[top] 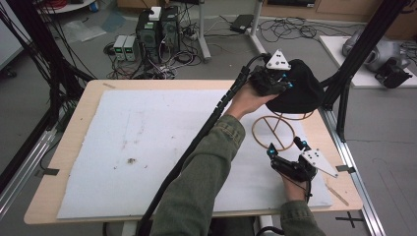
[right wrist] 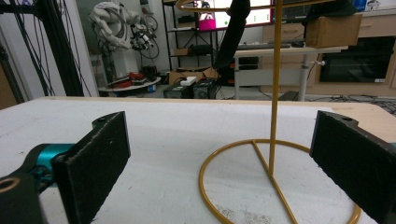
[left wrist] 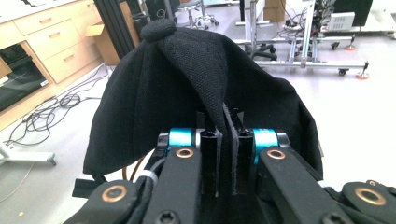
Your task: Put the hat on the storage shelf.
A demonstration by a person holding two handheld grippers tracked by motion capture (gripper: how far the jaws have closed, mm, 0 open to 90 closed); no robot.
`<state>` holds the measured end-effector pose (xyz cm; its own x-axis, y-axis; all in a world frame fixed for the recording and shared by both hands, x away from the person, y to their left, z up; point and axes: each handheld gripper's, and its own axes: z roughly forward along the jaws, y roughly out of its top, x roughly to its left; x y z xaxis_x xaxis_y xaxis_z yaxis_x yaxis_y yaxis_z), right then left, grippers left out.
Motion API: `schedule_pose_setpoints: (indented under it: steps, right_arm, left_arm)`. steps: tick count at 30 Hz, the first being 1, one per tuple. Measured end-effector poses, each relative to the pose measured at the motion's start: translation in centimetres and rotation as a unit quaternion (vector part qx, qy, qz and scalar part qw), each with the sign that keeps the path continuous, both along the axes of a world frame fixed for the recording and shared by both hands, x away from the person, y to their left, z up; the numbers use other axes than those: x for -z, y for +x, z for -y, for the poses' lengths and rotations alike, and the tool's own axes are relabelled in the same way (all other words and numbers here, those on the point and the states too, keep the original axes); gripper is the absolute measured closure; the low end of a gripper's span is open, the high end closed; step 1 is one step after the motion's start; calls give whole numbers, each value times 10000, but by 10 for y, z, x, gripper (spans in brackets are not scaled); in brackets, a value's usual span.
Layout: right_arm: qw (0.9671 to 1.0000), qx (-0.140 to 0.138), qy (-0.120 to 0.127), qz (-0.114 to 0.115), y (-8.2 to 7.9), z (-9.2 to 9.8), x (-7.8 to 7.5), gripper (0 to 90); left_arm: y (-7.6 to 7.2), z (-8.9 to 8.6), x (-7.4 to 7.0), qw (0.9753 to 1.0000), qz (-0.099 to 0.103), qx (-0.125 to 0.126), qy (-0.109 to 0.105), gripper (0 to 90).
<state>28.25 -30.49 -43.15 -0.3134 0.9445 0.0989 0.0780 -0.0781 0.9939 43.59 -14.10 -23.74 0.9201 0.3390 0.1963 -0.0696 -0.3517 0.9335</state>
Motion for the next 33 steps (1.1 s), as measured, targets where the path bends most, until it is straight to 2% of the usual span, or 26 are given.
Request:
schedule_pose_setpoints:
  steps: [3,6,10,15,18,21,24,28,33]
  right_arm:
    - [10000,6,-19,22,0,1,0,41]
    - [10000,-1,-8,24,0,1,0,41]
    - [10000,-2,-11,25,0,1,0,41]
    - [10000,-3,-3,23,0,1,0,41]
    - [10000,9,19,19,0,1,0,41]
    - [10000,11,-14,40,0,1,0,41]
    - [10000,17,19,9,-1,1,-1,41]
    - [10000,25,24,20,-1,1,-1,41]
    - [10000,5,15,22,-1,0,-1,41]
  left_arm:
    - [0,0,1,10000,-33,0,76,783]
    - [0,1,1,10000,-45,15,66,777]
    - [1,1,1,9999,-91,1,70,717]
    - [2,1,1,9998,-124,-144,49,576]
    - [3,1,2,9994,-161,-312,42,396]
    - [5,-1,2,9992,-207,-350,31,312]
    - [4,-4,0,9992,-196,-325,-80,231]
    - [3,-9,-4,9991,-100,-400,-101,210]
    - [0,-22,-9,9991,-106,-397,-129,207]
